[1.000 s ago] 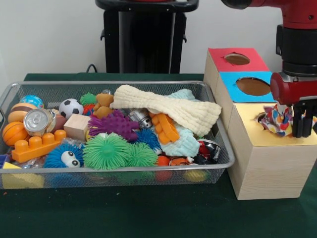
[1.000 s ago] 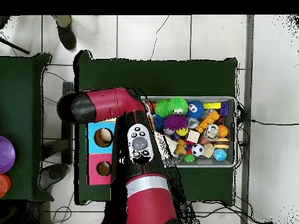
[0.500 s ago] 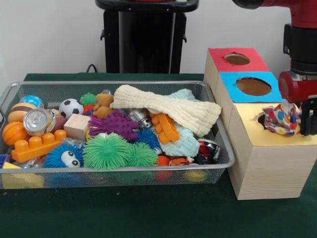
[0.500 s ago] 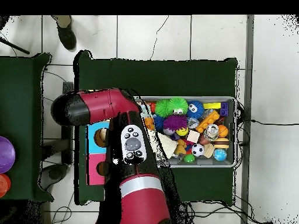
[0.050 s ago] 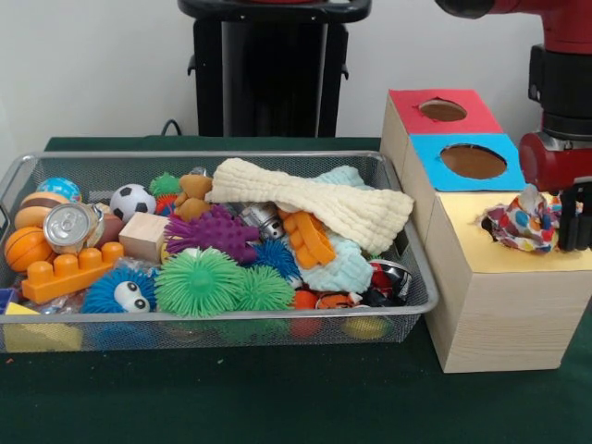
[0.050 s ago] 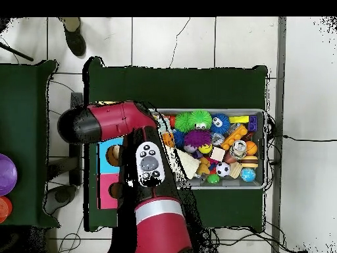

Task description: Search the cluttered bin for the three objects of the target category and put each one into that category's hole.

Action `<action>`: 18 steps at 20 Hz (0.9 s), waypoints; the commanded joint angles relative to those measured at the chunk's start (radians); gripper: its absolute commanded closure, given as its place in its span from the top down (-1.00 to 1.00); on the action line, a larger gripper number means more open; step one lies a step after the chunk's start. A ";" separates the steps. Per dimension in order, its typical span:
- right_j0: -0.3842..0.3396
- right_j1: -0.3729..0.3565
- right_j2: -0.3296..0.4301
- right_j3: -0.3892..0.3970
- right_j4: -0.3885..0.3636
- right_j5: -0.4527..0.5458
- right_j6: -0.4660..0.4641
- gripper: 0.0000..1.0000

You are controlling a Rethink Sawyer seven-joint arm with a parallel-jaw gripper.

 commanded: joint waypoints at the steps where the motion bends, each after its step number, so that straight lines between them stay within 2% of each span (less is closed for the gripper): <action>1: -0.059 0.005 0.048 0.166 -0.035 -0.015 0.020 -1.00; 9: -0.112 -0.007 0.070 0.172 -0.047 0.012 -0.034 -1.00; 18: -0.104 -0.002 0.072 0.157 -0.056 0.021 -0.026 -1.00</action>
